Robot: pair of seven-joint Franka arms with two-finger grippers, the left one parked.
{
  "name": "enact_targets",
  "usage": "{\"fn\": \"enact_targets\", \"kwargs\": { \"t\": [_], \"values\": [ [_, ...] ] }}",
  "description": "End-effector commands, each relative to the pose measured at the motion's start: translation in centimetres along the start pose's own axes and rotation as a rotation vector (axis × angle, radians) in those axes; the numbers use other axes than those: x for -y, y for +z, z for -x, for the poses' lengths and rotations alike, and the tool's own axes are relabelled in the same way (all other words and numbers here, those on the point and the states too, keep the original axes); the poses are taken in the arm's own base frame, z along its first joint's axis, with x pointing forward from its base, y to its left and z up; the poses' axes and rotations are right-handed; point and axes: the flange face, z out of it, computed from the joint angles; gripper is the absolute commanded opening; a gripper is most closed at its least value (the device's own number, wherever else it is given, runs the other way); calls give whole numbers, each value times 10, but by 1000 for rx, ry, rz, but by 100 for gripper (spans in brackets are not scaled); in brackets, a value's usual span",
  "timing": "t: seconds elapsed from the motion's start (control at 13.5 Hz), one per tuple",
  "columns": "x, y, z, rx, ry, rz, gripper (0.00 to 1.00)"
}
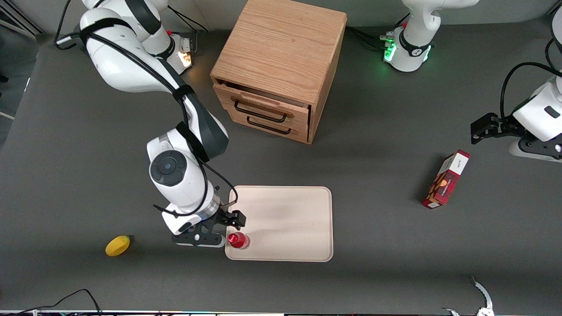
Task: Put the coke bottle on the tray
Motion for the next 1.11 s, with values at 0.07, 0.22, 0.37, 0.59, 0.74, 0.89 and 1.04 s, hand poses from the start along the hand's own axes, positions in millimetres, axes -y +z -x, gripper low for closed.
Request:
{"fn": "enact_targets", "kwargs": {
  "t": [0.07,0.22,0.37,0.59,0.74,0.89,1.04],
  "values": [
    [-46,-54,21,26,23,76,100],
    [-76,-87,27,28,45,99,100],
    [-116,-126,36,63,40,143,100],
    [-174,-186,45,111,25,141,100],
    [-222,-216,45,150,-3,64,100],
    [-256,-234,50,185,43,73,93],
    [-270,-236,52,208,50,81,100]
  ]
}}
